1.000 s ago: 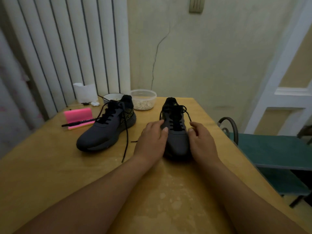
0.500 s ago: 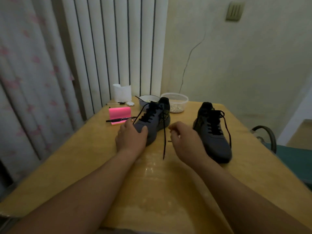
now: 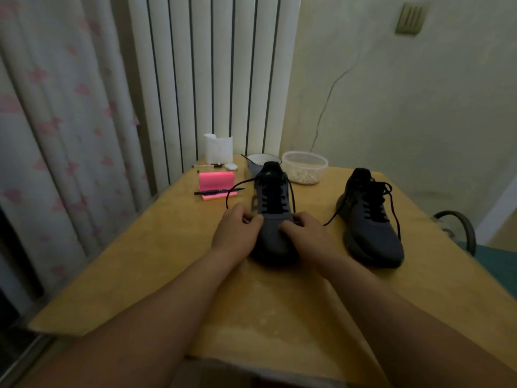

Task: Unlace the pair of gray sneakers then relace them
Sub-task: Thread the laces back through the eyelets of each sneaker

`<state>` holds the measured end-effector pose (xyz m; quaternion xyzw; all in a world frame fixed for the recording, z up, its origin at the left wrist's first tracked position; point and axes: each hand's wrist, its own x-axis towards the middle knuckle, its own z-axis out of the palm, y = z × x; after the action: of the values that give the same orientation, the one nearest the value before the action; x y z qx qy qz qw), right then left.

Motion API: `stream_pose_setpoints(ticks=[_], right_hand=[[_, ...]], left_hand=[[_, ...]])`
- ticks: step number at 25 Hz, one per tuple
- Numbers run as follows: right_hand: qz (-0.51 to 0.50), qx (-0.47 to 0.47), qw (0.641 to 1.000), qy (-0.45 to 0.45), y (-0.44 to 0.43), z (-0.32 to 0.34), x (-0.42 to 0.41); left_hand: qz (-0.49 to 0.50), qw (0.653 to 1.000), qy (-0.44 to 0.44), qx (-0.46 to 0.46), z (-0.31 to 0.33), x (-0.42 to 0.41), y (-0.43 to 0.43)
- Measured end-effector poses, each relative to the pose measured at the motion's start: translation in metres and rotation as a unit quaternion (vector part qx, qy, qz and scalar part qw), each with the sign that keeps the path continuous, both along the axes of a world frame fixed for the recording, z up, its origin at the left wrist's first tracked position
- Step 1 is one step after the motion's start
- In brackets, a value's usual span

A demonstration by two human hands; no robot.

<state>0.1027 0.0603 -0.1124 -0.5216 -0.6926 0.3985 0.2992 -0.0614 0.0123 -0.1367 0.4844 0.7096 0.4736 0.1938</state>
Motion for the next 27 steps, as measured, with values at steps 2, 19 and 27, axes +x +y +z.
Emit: stream_pose_setpoints(ticks=[2, 19, 27], right_hand=[[0.019, 0.011, 1.000, -0.006, -0.019, 0.000, 0.020], [0.120, 0.232, 0.965, -0.042, -0.022, 0.000, 0.058], [0.192, 0.305, 0.922, -0.141, 0.003, 0.023, 0.071]], left_hand=[[-0.026, 0.999, 0.005, 0.020, -0.003, 0.008, -0.017], [-0.123, 0.962, 0.210, 0.128, 0.001, 0.032, -0.044], [-0.175, 0.944, 0.263, 0.099, 0.021, 0.011, -0.040]])
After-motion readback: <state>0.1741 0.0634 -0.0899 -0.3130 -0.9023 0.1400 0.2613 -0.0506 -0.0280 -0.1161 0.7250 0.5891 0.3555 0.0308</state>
